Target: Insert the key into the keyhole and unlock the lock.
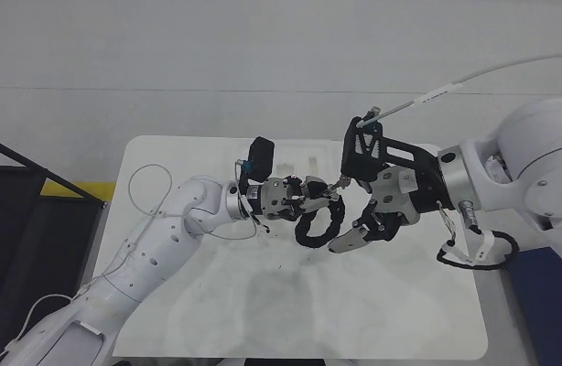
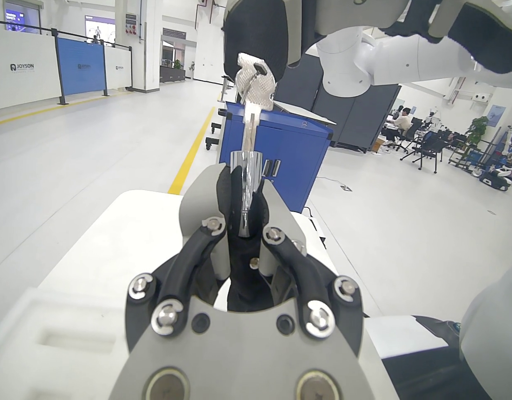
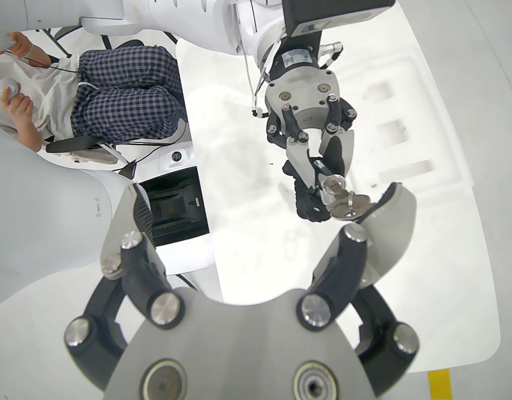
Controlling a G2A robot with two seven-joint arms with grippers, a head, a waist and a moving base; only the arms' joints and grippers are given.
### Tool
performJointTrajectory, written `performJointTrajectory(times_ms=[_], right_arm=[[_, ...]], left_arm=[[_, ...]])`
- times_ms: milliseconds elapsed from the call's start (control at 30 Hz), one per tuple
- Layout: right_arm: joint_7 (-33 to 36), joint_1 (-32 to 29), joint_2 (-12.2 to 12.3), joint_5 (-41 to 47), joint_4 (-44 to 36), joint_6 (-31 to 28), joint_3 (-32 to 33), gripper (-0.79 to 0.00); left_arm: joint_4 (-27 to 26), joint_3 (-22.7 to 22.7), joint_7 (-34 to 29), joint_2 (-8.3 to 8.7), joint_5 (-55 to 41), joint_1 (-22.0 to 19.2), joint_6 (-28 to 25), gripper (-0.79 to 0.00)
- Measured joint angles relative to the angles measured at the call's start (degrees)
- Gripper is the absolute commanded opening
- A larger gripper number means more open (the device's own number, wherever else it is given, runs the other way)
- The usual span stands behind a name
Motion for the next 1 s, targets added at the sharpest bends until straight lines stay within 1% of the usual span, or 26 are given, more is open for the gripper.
performJointTrajectory(times_ms=[233, 467, 567, 767, 867, 1000], right_arm=[[2.6, 0.9, -0.7, -1.0, 0.5, 0.6, -0.6, 0.000], [4.0, 1.1, -1.3, -0.4, 1.1, -0.2, -0.9, 0.000], [3.9, 1.5, -1.4, -2.1, 1.7, -1.2, -0.4, 0.000], [3.8, 1.5, -1.1, -6.2, 2.7, -7.7, 1.3, 0.000], [3.0, 0.9, -0.9, -8.5, 2.9, -10.7, 2.3, 0.000], [2.4, -0.3, -0.4, -12.7, 2.5, -15.0, 3.2, 0.000]], left_arm=[[0.1, 0.0, 0.0, -0.13, 0.1, -0.2, 0.0, -0.785], [-0.2, 0.1, -0.1, -0.19, 0.3, -0.4, 0.0, -0.785], [-0.3, 0.2, -0.1, -0.17, 0.4, -0.6, 0.0, -0.785], [-1.5, 0.3, -0.9, 0.54, 0.0, -1.9, 0.0, -0.785], [-2.0, 1.2, -3.2, 1.30, -1.0, -3.1, 0.0, -0.785], [-3.3, 4.2, -8.4, 2.94, -5.7, -5.4, 0.0, -0.785]])
